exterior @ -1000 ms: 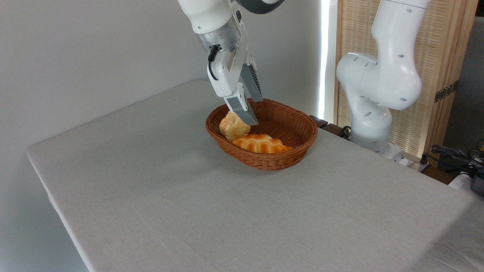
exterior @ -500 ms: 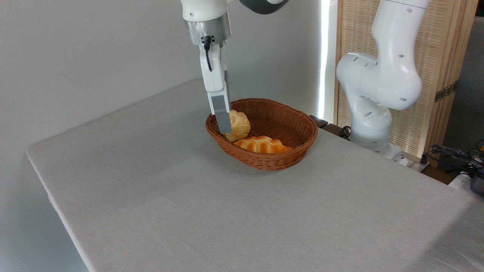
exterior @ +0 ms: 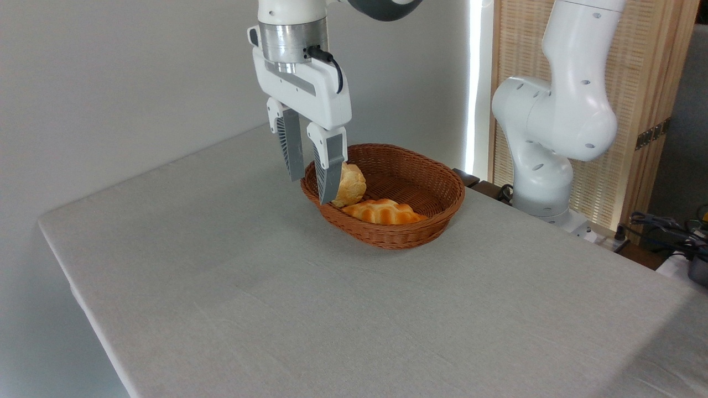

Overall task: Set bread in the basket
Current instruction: 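Raise the open gripper up out of the basket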

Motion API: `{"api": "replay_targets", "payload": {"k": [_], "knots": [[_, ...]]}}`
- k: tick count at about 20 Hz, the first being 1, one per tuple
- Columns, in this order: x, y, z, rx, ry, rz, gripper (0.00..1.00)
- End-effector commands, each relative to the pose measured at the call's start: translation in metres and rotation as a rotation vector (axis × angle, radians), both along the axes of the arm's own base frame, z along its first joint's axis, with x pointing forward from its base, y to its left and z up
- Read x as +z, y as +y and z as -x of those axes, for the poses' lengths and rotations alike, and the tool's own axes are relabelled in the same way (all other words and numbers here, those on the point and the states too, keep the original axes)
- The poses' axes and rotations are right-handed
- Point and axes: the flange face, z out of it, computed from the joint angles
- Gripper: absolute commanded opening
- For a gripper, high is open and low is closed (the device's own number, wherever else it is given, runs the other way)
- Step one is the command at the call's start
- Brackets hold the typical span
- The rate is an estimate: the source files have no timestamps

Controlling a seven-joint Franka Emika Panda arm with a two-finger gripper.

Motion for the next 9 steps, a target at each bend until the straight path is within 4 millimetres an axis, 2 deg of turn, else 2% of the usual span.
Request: {"api": "replay_targets", "payload": {"k": [1,9], "knots": [[-0.0045,0.014,-0.0145,0.124,0.012,0.001,1.0],[-0.0103,0.0128,-0.0193,0.119,0.017,0.002,1.0]]}}
